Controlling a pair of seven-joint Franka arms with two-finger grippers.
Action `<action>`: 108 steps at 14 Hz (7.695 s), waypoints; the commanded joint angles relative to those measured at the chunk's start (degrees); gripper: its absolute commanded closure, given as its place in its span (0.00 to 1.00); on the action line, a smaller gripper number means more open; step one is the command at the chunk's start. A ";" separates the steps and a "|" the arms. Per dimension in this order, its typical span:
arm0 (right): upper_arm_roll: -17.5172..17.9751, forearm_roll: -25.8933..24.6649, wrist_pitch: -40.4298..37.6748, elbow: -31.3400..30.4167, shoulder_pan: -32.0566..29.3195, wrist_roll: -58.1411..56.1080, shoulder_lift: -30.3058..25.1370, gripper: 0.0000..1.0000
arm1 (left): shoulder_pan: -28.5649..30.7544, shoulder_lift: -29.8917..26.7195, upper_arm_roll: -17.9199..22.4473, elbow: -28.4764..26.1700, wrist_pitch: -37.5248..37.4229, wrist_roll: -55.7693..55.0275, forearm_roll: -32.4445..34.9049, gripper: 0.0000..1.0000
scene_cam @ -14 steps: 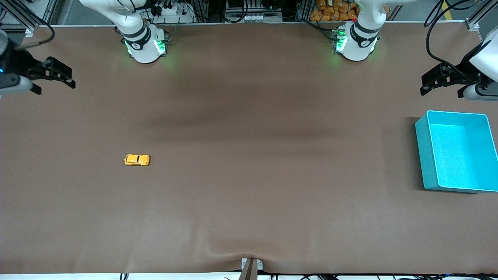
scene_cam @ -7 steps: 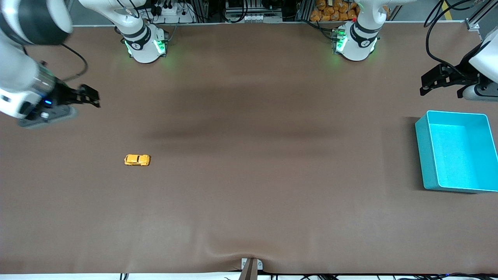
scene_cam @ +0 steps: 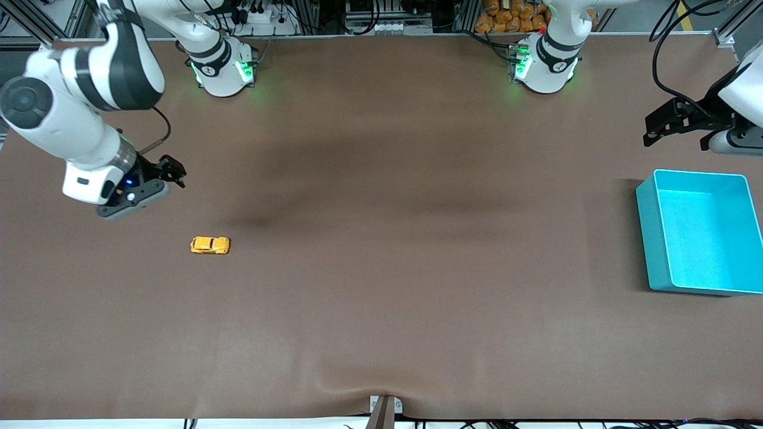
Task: Wind and store yellow beetle car
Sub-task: 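Move the right gripper over the yellow beetle car and lower it, then close the right gripper on the yellow car, pressing it onto the table, then drag the held car backward along the table with the right gripper, then open the right gripper to release the car and lift away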
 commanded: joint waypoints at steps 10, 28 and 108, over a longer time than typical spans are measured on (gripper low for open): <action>0.17 -0.60 15.58 -6.70 -2.69 -23.28 4.10 0.00 | 0.31 -0.04 -0.29 0.42 -0.30 -0.44 -0.30 0.00; 0.08 -1.91 23.77 -8.03 1.79 -43.32 11.21 0.00 | 0.31 -0.04 -0.29 0.42 -0.30 -0.44 -0.30 0.00; 2.19 -0.90 18.97 8.48 -23.87 -68.02 25.90 0.00 | 0.57 0.14 -0.20 0.42 -0.30 -0.35 -0.21 0.00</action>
